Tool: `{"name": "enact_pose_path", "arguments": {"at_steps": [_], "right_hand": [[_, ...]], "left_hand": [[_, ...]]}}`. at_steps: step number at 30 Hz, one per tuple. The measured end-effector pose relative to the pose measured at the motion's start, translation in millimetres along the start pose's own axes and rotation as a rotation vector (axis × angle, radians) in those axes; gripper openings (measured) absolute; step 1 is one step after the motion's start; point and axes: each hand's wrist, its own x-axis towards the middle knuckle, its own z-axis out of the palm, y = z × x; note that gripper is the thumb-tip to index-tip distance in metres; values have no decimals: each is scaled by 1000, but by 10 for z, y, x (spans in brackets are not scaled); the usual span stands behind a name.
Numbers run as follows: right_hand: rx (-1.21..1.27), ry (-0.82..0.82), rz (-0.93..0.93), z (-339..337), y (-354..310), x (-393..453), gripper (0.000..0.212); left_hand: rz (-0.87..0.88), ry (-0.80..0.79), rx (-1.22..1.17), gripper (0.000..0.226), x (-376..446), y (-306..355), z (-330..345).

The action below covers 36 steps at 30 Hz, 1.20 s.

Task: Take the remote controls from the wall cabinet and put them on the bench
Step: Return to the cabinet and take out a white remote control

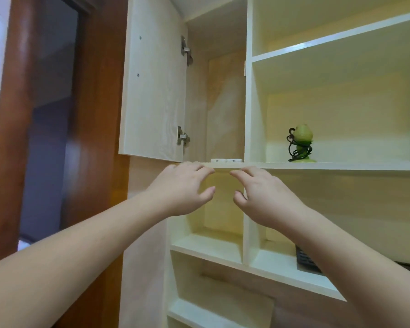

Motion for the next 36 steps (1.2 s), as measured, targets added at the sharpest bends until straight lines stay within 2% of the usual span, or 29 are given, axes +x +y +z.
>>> {"name": "enact_pose_path", "arguments": {"at_steps": [11, 18, 28, 33, 36], "right_hand": [[-76, 17, 107, 362, -155, 608, 52], [-98, 48, 183, 481, -279, 1020, 52], [-60, 45, 238, 571, -106, 1281, 51], [-1, -12, 239, 541, 14, 1358, 52], [22, -5, 224, 529, 46, 1419, 53]], "left_hand": [[138, 181, -104, 48, 415, -538, 496], [169, 241, -247, 48, 870, -835, 676], [167, 140, -274, 61, 1283, -936, 926], [190, -29, -261, 87, 1448, -895, 990], [206, -63, -253, 91, 1565, -885, 1001]]}}
